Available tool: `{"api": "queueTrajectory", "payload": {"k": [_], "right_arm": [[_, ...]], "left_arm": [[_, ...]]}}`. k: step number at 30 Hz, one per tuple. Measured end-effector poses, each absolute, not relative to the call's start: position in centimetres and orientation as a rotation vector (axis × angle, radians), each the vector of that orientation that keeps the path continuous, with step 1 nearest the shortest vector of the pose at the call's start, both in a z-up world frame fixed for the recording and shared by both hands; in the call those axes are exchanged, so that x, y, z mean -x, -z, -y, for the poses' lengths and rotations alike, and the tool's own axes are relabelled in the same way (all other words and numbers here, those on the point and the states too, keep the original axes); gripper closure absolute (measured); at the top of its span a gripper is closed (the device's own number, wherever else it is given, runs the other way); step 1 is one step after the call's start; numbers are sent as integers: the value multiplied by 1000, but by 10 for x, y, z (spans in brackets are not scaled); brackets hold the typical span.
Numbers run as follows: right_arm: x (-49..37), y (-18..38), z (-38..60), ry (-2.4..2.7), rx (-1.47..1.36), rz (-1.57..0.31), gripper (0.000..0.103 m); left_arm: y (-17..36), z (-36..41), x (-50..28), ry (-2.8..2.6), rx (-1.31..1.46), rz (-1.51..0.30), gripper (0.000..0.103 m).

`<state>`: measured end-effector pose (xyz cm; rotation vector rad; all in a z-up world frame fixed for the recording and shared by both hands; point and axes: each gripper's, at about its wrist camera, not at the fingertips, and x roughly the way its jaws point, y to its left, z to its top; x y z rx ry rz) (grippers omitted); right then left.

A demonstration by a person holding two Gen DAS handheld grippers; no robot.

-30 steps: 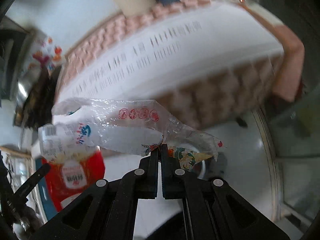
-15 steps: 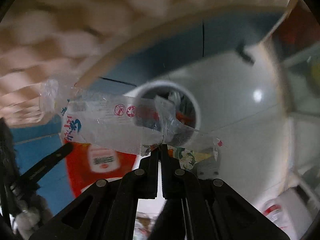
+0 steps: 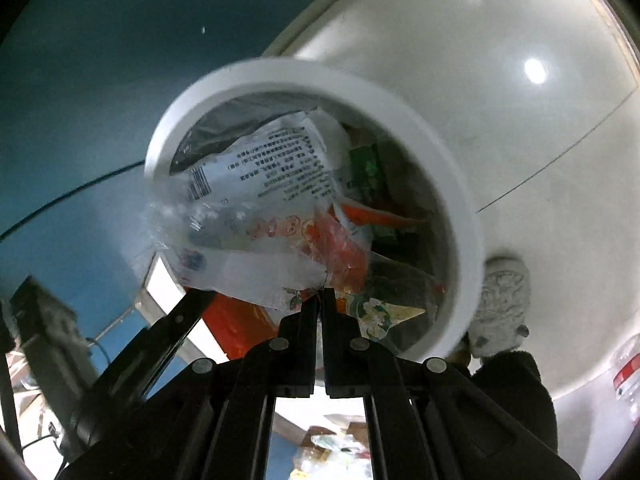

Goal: Collect trash

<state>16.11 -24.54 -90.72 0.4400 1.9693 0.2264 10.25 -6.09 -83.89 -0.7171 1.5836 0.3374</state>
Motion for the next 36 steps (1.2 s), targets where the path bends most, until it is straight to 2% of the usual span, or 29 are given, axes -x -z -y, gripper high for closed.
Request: {"api": "queueTrajectory", "payload": {"k": [1,2,3,4,5,7,9,10,11,13,20,24,36], "right_arm": [[-164,910,241,-222,-417,-1977,99],[-165,909,237,-223,-390,-1983,95],[-166,907,233,-226,-363,-1992,89],[-166,905,231,-228,-343,-1994,66],[-166,900,230,-228,-320,-1988,42],[-166,889,229,-240,-276,-1962,27],[-166,876,229,-263,-235,-1941,27],[-165,866,229,-273,-191,-1924,21],[-165,856,229,-282,-152,-1906,10],[-163,835,228,-296,-41,-1850,1],[-147,734,229,-375,274,-1587,0],[-129,655,237,-408,319,-1491,0],[-70,365,296,-477,292,-1255,0]], "left_arm": [[831,61,-100,-349,709,-1582,89],[822,61,-96,-363,695,-1575,71],[817,61,-92,-372,682,-1562,59],[808,59,-87,-390,668,-1539,36],[799,58,-81,-409,657,-1517,24],[789,53,-69,-440,643,-1499,23],[777,46,-63,-473,626,-1484,23],[768,44,-57,-491,607,-1468,23],[759,43,-52,-508,586,-1457,16],[745,38,-42,-521,548,-1443,0],[669,60,-27,-528,438,-1404,0],[593,81,-14,-512,420,-1374,0],[359,139,34,-483,397,-1230,0]]}}
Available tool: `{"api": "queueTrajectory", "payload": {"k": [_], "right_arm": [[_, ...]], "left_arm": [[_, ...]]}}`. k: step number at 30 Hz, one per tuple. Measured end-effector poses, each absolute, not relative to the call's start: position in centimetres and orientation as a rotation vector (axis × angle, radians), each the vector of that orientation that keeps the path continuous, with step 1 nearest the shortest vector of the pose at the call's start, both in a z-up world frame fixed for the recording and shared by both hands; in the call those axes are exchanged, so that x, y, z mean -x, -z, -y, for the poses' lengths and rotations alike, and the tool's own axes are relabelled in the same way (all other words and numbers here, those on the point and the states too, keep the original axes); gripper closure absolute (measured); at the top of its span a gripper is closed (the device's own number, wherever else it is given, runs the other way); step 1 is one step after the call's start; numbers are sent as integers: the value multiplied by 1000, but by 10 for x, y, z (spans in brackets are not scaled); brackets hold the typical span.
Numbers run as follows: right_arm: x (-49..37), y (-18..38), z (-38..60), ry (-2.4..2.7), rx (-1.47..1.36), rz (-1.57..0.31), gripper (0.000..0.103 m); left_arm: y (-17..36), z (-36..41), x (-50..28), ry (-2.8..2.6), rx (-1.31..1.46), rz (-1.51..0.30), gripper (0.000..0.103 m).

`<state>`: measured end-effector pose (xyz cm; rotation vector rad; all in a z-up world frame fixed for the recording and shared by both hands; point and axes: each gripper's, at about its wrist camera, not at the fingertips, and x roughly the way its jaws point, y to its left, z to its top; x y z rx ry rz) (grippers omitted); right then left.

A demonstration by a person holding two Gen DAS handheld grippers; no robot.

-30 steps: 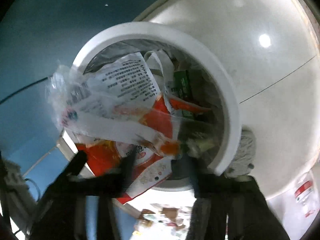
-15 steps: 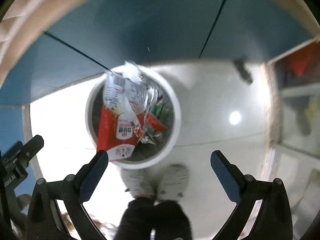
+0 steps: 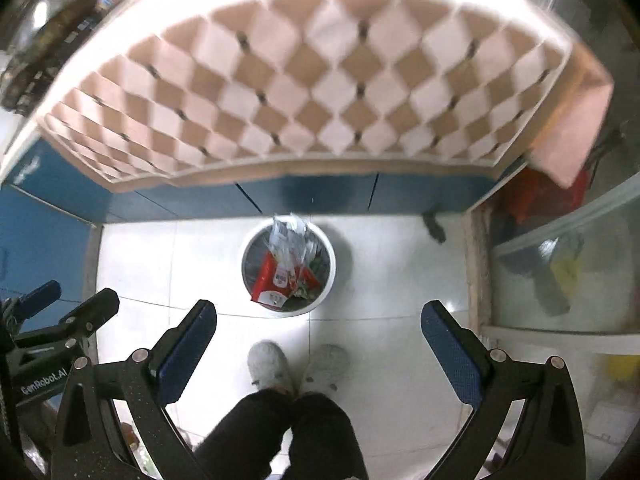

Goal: Collect trash

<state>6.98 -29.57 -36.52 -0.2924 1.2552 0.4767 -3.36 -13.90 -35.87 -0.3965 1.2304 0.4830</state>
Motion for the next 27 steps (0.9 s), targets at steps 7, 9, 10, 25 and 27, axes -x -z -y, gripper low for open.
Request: {"api": "queueTrajectory", "payload": {"k": [7,9,10,25,27], "right_arm": [[-30,248,321,-504,276,-1166,0],[-18,217,328,-512,247,-1146,0],[-12,204,332,-511,233,-1135,0],[74,81,352,-595,101,-1075,0],[82,74,352,-630,97,-1082,0]], "left_arm": [[263,157,62,-447,376,-1136,0],[240,159,72,-429,369,-1109,0],[228,160,78,-422,363,-1095,0],[127,170,142,-222,437,-994,0],[119,171,146,-222,446,-980,0]]}}
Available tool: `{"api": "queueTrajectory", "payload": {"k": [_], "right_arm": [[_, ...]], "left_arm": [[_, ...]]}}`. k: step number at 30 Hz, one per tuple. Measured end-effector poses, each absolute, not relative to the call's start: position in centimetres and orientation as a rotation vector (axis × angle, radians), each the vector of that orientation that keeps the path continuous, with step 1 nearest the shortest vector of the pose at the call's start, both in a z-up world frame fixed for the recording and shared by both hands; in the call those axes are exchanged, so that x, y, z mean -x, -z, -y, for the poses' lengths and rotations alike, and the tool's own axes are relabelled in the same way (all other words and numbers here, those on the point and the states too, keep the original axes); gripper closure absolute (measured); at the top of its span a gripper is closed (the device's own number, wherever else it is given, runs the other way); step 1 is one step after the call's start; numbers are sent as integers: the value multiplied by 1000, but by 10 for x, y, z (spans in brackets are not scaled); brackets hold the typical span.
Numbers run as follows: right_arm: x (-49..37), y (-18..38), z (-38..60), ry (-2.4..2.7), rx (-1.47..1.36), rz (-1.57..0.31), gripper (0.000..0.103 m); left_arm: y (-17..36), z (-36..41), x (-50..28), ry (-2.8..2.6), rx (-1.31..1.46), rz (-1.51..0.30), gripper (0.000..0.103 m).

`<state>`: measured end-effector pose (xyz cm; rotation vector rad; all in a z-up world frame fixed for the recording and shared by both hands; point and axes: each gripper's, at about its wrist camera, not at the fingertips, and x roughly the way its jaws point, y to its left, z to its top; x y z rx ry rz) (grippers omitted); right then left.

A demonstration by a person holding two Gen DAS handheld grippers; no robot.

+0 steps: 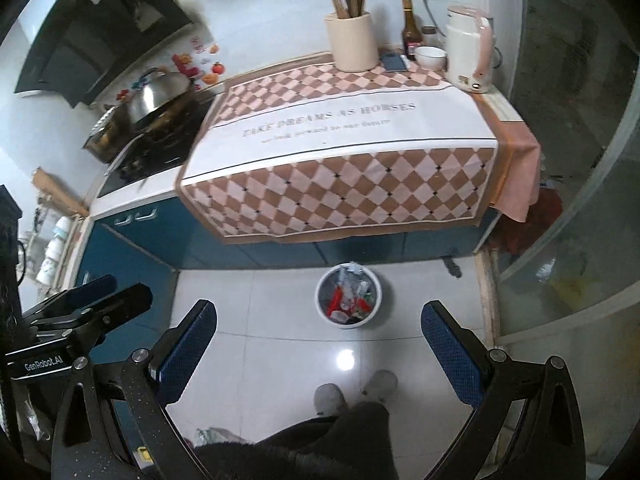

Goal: Collect trash

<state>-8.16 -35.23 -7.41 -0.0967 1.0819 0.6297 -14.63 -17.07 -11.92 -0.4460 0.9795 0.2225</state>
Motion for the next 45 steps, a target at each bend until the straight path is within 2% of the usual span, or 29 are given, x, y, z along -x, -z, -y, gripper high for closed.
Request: {"api": "queueTrajectory", "payload": {"k": [7,45], "right_arm": [[79,67,357,-713,93,-1104,0],[58,78,348,-788,110,-1181,0]], "left_arm": [[105,174,148,-254,491,-943,0],[115,178,155,-199,568,-974,0]]}}
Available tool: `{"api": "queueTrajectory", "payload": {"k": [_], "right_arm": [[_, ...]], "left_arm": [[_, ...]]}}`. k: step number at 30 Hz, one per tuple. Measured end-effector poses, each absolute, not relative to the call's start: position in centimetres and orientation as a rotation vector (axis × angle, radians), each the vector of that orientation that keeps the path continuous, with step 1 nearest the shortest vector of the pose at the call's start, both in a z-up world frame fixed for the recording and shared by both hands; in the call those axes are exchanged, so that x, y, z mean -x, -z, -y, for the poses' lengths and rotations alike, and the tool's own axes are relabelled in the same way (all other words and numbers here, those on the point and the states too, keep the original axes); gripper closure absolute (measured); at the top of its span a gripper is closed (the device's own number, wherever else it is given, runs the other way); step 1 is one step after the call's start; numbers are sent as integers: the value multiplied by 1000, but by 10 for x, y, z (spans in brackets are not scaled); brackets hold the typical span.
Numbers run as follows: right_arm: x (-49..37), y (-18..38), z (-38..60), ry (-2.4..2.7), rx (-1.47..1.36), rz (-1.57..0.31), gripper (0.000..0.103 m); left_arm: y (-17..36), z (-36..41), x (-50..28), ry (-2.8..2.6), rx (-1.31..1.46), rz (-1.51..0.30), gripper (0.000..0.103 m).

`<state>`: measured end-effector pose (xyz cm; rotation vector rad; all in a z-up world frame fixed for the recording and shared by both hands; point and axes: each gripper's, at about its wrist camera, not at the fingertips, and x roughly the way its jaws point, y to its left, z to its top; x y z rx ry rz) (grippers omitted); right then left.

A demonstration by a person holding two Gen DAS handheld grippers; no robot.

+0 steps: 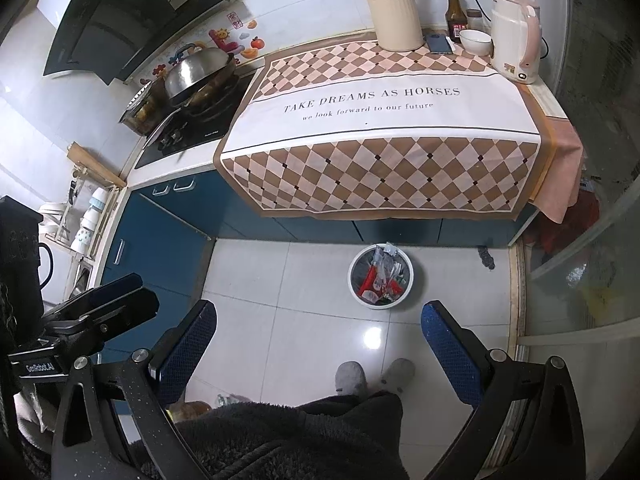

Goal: Collect trash

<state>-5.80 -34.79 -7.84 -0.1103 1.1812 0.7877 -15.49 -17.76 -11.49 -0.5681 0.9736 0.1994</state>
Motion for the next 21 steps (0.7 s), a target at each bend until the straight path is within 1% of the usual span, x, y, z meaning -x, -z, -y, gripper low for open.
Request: {"api": "queueTrajectory", "payload": {"k": [21], "right_arm": [[64,82,342,-808,109,-1202,0]], "left_arm": [[124,177,155,-196,608,-997,0]]}}
